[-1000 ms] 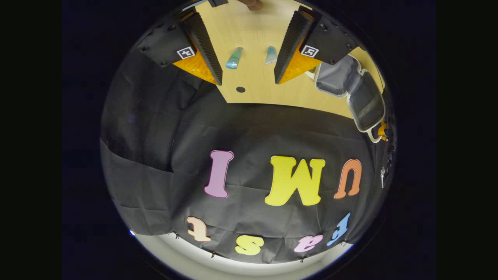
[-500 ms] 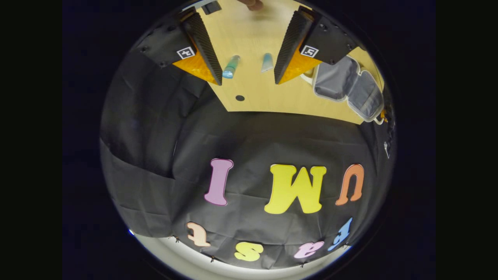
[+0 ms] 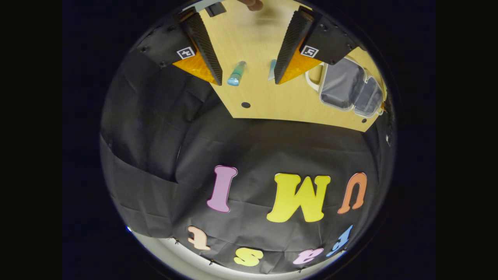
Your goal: First open the suitcase, pack the skin care products into it, and then close the suitcase.
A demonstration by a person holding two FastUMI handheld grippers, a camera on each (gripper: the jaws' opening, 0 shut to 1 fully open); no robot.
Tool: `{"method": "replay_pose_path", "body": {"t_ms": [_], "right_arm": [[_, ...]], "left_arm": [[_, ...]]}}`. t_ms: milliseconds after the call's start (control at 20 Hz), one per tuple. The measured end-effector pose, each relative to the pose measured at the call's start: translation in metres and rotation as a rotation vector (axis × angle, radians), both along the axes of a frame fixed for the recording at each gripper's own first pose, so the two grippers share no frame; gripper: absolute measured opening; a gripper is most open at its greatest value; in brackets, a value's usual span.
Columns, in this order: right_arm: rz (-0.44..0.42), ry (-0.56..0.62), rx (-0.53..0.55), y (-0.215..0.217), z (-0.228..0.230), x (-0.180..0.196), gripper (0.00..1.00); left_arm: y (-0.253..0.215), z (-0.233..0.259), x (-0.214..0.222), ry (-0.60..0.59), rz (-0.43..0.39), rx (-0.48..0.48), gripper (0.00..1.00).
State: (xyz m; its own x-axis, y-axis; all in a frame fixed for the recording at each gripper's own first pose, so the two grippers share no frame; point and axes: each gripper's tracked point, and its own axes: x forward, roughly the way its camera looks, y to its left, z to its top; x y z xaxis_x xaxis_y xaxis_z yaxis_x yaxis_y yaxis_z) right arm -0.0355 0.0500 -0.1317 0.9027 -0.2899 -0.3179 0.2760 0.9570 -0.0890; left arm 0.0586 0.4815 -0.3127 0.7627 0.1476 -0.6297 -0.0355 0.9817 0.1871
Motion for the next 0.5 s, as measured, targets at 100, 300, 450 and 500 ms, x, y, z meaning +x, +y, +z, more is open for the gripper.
{"method": "replay_pose_path", "body": {"t_ms": [100, 300, 450, 500], "right_arm": [[-0.015, 0.002, 0.004, -0.006, -0.003, -0.001, 0.8], [-0.001, -0.01, -0.001, -0.01, -0.005, -0.004, 0.78], [0.05, 0.001, -0.033, -0.011, -0.012, -0.004, 0.8], [0.066, -0.001, -0.035, -0.012, -0.014, -0.004, 0.8]], "left_arm": [[0.005, 0.0, -0.003, -0.007, 0.023, 0.012, 0.11], [0.023, 0.021, -0.005, -0.058, 0.065, 0.098, 0.65], [0.006, 0.049, -0.009, -0.099, 0.064, 0.123, 1.0], [-0.007, 0.061, -0.011, -0.118, 0.053, 0.119, 1.0]]}}
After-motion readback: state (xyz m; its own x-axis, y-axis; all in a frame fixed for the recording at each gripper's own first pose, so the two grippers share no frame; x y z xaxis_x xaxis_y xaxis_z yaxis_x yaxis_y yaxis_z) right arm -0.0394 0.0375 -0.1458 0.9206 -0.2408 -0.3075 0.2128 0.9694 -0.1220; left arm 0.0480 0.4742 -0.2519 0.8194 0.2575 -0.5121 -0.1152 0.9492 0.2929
